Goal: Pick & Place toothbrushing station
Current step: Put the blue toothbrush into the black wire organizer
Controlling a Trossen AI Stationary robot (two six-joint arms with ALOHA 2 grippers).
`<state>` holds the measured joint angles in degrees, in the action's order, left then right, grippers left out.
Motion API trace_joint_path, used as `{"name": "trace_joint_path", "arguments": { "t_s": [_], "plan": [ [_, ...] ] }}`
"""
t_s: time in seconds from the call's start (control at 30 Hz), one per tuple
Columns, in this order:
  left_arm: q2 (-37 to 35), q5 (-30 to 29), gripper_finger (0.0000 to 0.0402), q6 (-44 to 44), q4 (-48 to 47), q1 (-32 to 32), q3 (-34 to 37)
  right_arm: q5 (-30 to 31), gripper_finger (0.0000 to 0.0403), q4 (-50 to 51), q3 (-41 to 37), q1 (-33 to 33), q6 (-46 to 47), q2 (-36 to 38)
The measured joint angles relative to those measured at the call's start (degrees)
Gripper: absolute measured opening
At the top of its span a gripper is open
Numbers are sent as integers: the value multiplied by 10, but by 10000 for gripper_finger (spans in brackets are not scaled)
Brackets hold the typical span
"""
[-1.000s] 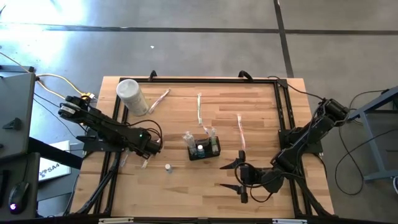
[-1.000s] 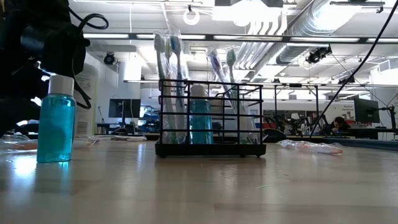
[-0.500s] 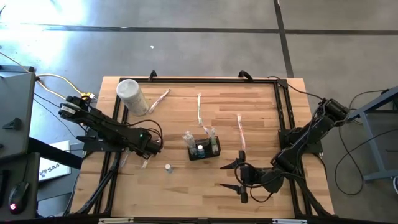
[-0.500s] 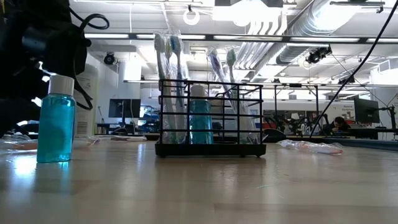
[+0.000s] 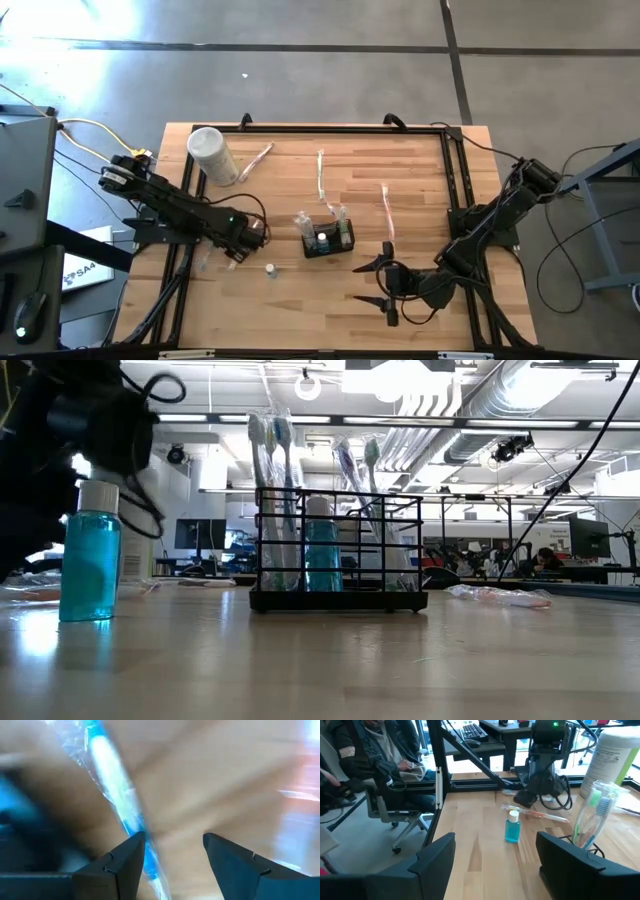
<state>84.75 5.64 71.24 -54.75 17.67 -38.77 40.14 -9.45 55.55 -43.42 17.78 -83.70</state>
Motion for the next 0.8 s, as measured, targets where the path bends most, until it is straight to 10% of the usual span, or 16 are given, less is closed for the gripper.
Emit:
{"name": "trace_joint_path", "arguments": {
  "t_s": [0.27,0.8],
  "plan": [
    [-2,7,214,-53,176,0,-20,0,270,1,0,1,0,0],
    [-2,-109,213,-80,-72,1,-160,0,270,2,0,1,0,0]
  ]
}}
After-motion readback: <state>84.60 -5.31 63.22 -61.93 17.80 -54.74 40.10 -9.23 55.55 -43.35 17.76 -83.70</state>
